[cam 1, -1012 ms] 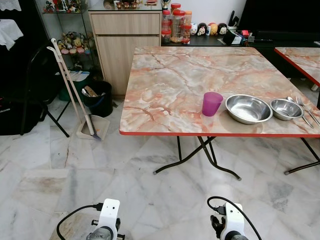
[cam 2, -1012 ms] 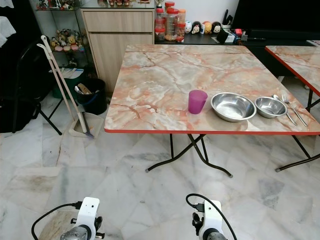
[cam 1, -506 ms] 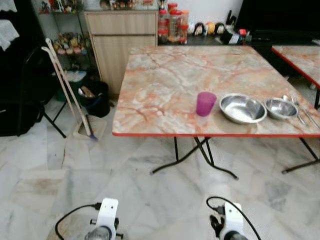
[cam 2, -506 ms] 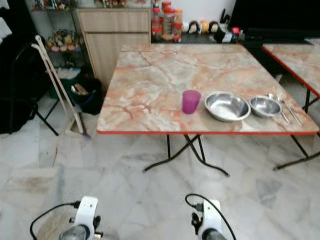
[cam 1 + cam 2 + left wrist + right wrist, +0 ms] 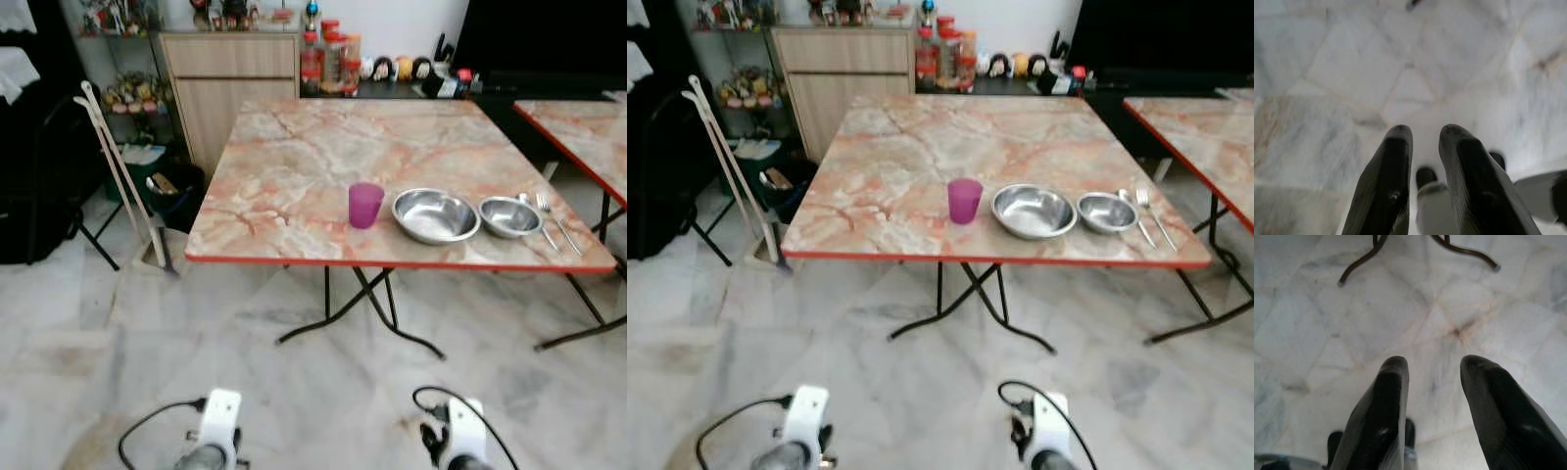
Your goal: Setting the table
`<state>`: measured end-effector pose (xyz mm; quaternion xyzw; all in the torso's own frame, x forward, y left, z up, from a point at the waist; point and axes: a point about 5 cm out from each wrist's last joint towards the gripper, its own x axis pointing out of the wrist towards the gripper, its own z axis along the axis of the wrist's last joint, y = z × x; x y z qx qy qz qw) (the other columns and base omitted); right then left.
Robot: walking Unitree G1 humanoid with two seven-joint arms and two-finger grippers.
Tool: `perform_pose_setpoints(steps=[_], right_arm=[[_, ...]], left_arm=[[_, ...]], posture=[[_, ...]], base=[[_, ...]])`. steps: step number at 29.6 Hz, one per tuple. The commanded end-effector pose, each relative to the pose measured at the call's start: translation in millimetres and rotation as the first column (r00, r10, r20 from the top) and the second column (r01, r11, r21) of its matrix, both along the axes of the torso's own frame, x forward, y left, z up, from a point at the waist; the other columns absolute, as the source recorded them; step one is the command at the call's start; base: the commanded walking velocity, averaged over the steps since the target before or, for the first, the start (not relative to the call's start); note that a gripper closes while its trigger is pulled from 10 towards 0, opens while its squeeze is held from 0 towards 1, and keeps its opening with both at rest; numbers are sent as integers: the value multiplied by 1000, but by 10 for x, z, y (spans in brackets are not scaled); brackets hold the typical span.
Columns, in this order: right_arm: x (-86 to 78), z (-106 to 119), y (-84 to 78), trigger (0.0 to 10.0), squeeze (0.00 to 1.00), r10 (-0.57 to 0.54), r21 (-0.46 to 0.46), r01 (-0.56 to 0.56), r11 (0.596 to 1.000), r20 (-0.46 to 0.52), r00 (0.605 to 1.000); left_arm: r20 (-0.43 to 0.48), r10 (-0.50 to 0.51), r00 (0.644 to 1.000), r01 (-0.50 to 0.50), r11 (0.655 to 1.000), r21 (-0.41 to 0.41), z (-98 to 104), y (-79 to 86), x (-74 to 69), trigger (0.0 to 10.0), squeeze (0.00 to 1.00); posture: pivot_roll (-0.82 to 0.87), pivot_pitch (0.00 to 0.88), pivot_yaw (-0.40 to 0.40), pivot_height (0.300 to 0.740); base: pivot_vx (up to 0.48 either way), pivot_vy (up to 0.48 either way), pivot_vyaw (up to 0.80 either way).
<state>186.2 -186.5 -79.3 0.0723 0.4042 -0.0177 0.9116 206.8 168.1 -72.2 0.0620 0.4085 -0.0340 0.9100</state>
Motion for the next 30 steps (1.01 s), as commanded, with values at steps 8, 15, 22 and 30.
perform_pose_setpoints(steps=[8,15,22,30], right_arm=[[25,16,-35,10000,0,-7,-6,7,1000,4,1000],[25,15,-34,10000,0,-8,-6,8,1000,4,1000],[21,13,-28,10000,0,-9,-4,9,1000,4,1000],[18,11,-22,10000,0,-10,-2,10,1000,4,1000]], left_arm=[[-7,-11,1000,11,1000,-1,1,-35,12,10000,0],[-7,-13,1000,13,1000,-2,2,-39,14,10000,0],[0,-14,1000,14,1000,-5,13,-46,33,10000,0],[16,-6,1000,7,1000,-3,39,-50,78,10000,0]], posture=[[21,0,-41,740],[20,0,-41,740],[21,0,-39,740],[23,0,-38,740]], base=[[0,-275,0],[0,-273,0],[0,-229,0],[0,0,0]])
